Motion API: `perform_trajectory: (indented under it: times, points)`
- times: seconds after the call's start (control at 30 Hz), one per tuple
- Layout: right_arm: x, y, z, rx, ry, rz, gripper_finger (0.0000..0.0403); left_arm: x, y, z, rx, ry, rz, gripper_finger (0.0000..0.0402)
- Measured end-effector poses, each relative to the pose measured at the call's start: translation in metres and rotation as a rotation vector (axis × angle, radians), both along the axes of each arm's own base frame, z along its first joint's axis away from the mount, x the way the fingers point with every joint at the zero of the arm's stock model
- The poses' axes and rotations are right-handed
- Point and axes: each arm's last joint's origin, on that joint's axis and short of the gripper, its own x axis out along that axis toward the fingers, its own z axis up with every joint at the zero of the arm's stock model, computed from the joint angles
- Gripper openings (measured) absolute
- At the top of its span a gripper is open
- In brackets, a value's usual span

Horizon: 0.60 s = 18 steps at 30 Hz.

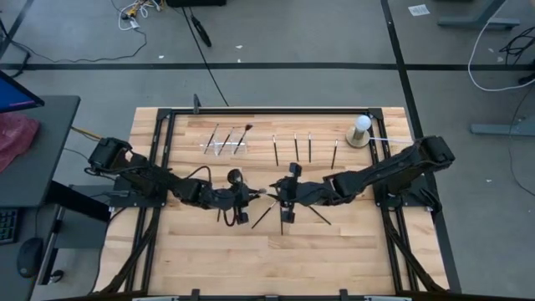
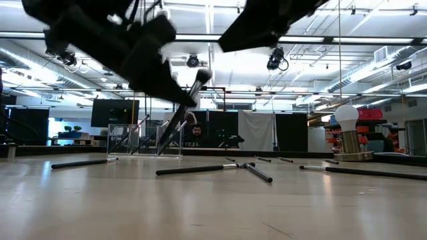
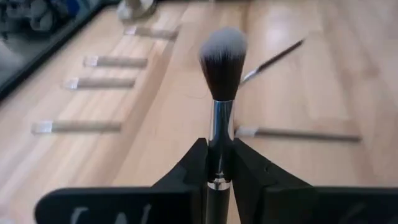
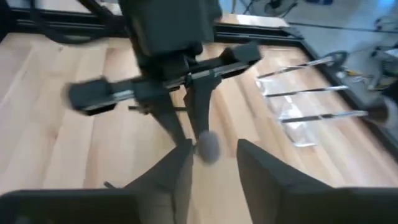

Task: Put items in baskets/containers
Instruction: Put the powder brush into the transparent organizer

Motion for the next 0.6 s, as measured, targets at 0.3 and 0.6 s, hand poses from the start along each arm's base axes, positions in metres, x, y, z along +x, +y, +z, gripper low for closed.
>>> perform_trajectory:
  times: [0.3,0.6]
  points:
    - [-0.033,0.002,-0.028,0.039,-0.071,-0.069,0.016,-0.017,0.047,0.015,-0.103,-0.203,0.182,0.0046]
    - [-0.057,-0.004,-0.07,0.202,-0.203,-0.068,0.0153,-0.038,0.107,0.06,0.054,-0.314,0.357,0.0046]
